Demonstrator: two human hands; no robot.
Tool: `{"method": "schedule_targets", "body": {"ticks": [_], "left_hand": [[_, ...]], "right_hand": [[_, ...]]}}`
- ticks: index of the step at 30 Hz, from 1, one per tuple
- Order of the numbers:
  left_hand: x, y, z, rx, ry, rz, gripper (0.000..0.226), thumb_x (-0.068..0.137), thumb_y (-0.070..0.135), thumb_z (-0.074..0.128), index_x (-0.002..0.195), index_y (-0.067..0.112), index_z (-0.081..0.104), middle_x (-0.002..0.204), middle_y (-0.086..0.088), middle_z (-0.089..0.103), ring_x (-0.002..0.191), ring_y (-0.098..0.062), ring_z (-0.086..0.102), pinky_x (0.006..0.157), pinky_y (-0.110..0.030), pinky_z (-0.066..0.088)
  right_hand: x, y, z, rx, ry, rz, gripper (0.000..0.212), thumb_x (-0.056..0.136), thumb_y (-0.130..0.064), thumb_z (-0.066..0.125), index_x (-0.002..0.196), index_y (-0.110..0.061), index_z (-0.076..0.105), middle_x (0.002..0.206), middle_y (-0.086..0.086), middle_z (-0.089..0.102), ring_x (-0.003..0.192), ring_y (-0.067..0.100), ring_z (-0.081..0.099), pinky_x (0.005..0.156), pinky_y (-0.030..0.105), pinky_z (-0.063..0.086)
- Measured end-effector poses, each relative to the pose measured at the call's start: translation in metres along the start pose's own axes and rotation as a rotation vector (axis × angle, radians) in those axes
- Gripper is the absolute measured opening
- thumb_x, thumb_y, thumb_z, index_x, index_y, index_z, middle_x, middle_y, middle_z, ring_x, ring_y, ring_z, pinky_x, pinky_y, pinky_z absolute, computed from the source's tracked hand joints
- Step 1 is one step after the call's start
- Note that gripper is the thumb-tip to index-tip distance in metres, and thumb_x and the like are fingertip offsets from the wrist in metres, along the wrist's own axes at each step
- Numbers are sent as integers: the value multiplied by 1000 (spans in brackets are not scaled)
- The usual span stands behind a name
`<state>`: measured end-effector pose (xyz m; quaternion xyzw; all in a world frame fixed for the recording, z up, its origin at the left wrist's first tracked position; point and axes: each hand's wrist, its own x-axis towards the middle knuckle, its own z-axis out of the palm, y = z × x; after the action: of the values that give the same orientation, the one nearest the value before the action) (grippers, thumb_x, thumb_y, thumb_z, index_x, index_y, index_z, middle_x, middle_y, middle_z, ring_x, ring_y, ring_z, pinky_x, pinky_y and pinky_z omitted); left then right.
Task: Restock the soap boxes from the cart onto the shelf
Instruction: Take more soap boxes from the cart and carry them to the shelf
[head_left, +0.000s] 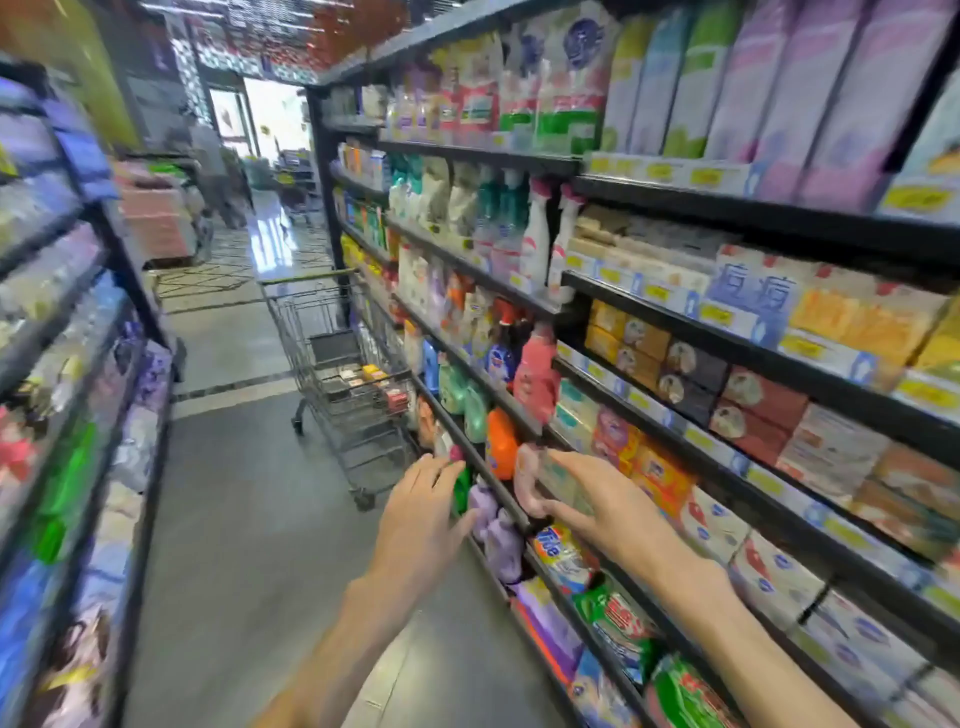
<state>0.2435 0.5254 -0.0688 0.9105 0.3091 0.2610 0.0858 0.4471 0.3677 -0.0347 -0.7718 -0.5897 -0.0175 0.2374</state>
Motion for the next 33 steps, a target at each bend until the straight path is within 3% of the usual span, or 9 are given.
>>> {"method": "schedule_targets", "body": {"ticks": [3, 7, 10, 13, 16, 18, 24, 33], "left_hand": [[-8, -70, -31, 56, 30, -72, 63, 85, 48, 72, 137, 17, 57, 138, -2, 58, 134, -27, 50, 112, -42, 42], [-9, -161, -65, 130, 107, -116, 58, 87, 48, 70, 132, 13, 59, 130, -4, 61, 124, -27, 57, 107, -41, 47], [-4, -227, -90, 164, 153, -184, 58, 87, 53, 62, 130, 13, 61, 129, -4, 62, 122, -26, 58, 103, -39, 49], [2, -287, -109, 156, 142, -237, 63, 87, 59, 46, 129, 15, 63, 130, -4, 62, 122, -26, 58, 102, -40, 49], [6, -324, -122, 195, 155, -237, 63, 88, 59, 46, 129, 14, 63, 129, -5, 62, 121, -27, 60, 102, -42, 51], [20, -404, -129, 185, 119, -313, 62, 88, 58, 47, 128, 13, 62, 128, -5, 61, 120, -28, 60, 102, -42, 51], [66, -502, -125, 220, 128, -369, 64, 89, 62, 47, 131, 15, 61, 131, -5, 60, 121, -28, 59, 102, -43, 50], [224, -646, -102, 276, 118, -418, 67, 88, 66, 40, 134, 21, 60, 132, 0, 62, 122, -22, 60, 100, -37, 50]], "right_hand": [[61, -49, 37, 36, -3, -161, 61, 81, -47, 72, 134, -22, 53, 123, 1, 66, 113, 22, 63, 97, 35, 52], [140, -118, 88, 22, -94, -305, 66, 86, -55, 58, 140, -17, 53, 136, 3, 60, 126, 19, 55, 107, 24, 37], [202, -168, 137, 18, -101, -401, 69, 86, -62, 50, 142, -20, 51, 136, 1, 59, 125, 18, 56, 106, 24, 39], [253, -216, 170, 31, -148, -429, 65, 89, -54, 60, 144, -21, 48, 140, 2, 56, 129, 20, 52, 108, 29, 41], [278, -244, 185, 61, -119, -416, 62, 86, -44, 71, 140, -17, 54, 135, 5, 59, 127, 23, 54, 106, 31, 41], [344, -284, 232, 100, -113, -440, 61, 86, -43, 72, 139, -17, 54, 135, 4, 59, 127, 21, 53, 106, 31, 41], [438, -304, 294, 82, -146, -481, 72, 86, -66, 45, 142, -21, 49, 137, -4, 57, 128, 15, 52, 107, 30, 44], [649, -289, 363, 76, -196, -433, 65, 91, -51, 61, 147, -24, 41, 145, -6, 51, 133, 14, 48, 108, 30, 40]]}}
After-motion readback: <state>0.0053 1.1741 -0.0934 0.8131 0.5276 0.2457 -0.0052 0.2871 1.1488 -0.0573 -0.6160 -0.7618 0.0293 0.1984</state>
